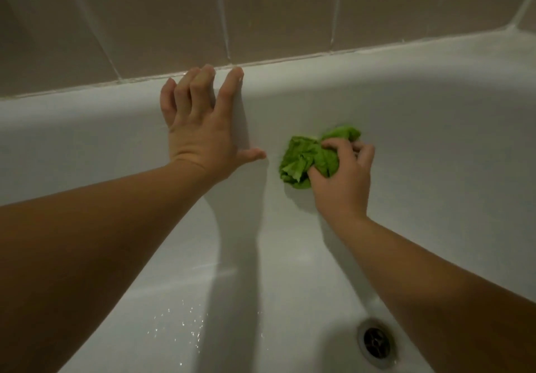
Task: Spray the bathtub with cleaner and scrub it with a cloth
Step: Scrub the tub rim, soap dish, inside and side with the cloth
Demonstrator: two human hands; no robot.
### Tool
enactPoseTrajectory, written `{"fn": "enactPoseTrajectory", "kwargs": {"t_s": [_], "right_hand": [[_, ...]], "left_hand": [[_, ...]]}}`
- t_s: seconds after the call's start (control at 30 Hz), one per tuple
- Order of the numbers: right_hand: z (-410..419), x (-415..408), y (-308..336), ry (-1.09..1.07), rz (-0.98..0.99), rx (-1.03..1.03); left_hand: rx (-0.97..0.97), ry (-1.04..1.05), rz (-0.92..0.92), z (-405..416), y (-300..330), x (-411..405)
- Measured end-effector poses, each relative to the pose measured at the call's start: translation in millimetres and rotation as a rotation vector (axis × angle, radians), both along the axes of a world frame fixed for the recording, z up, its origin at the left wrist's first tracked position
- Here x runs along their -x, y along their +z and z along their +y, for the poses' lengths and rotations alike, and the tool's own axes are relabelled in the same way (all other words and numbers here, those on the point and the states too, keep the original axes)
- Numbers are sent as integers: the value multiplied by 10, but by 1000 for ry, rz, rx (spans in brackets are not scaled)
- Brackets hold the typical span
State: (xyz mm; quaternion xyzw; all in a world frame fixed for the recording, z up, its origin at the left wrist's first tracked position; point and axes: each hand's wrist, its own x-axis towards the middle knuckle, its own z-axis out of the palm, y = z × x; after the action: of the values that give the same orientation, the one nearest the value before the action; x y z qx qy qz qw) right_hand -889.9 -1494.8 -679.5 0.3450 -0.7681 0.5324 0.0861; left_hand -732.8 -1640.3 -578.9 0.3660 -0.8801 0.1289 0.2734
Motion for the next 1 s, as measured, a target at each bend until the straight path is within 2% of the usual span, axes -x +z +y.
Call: {"fn": "enactPoseTrajectory", "kwargs": {"t_s": [0.1,0.2,0.27,0.37,0.5,0.57,0.67,0.8,1.0], "right_hand": [[-88,123,652,-34,29,150],[-78,147,748,-48,37,217],[-35,150,526,-66,37,203],[40,123,24,-81,-70,142],[269,47,-672,-95,-204,-167],[357,63,-913,-121,-274,-259],[405,116,-1002,-163,-298,-243],[412,300,-636,-222,-314,-48],[316,649,356,-254,-44,178]], "left_hand": [[17,-48,2,30,41,97],[28,-70,5,55,64,181],[22,-68,3,76,62,239],[13,-54,-6,116,56,312],[-5,-47,-7,159,46,394],[-6,-49,-6,167,39,413],[-3,-62,5,173,18,438],[1,-68,22,201,8,468],[-32,-80,41,231,35,487]]}}
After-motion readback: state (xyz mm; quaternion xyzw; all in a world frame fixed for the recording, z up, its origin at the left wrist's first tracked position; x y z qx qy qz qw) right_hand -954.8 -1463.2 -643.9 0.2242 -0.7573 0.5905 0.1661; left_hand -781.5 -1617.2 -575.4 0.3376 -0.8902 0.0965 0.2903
